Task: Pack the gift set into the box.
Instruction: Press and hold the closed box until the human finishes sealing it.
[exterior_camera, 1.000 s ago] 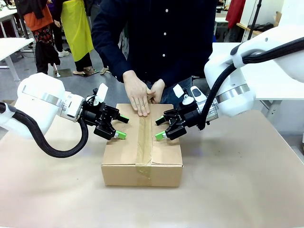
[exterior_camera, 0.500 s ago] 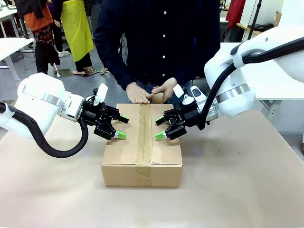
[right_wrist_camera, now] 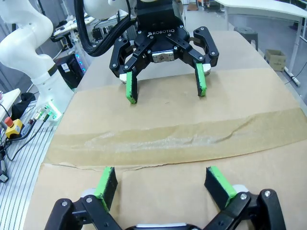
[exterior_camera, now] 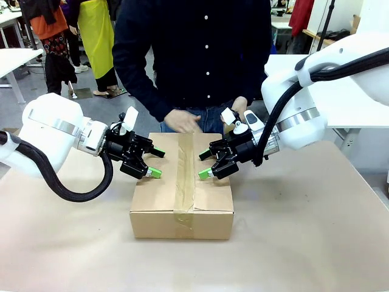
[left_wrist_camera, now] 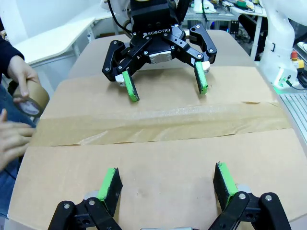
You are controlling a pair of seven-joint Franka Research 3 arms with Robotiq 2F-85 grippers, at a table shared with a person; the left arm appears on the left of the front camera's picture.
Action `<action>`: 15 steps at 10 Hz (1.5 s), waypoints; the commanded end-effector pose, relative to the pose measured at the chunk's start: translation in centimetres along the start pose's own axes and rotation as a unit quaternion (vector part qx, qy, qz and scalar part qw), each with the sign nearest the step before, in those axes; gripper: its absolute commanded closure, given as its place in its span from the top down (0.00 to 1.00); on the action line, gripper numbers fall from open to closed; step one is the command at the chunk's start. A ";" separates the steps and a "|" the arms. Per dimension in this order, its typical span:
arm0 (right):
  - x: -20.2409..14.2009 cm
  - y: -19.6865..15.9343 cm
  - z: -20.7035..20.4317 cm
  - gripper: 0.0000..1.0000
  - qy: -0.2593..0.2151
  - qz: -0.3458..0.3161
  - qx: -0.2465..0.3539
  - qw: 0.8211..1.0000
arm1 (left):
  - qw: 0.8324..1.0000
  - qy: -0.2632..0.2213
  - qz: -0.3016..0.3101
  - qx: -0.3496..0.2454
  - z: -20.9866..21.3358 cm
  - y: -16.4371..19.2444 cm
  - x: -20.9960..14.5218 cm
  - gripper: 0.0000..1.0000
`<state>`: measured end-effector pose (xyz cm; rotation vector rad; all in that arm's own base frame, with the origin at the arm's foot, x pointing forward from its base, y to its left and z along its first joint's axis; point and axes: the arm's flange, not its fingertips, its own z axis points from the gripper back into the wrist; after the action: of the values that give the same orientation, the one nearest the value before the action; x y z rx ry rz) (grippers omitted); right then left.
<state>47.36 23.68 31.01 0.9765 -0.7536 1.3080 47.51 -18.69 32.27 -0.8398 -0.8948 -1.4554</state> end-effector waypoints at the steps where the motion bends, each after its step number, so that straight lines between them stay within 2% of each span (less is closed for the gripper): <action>1: -0.4 0.0 -0.1 1.00 0.005 -0.003 -0.001 1.000 | 1.000 0.000 0.002 -0.001 0.0 -0.1 -0.2 1.00; 15: 0.0 0.0 0.0 1.00 0.000 0.000 0.000 1.000 | 1.000 0.000 0.000 0.000 0.0 0.0 0.0 1.00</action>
<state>47.37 23.69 31.06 0.9769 -0.7545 1.3086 47.52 -18.69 32.30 -0.8395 -0.8953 -1.4556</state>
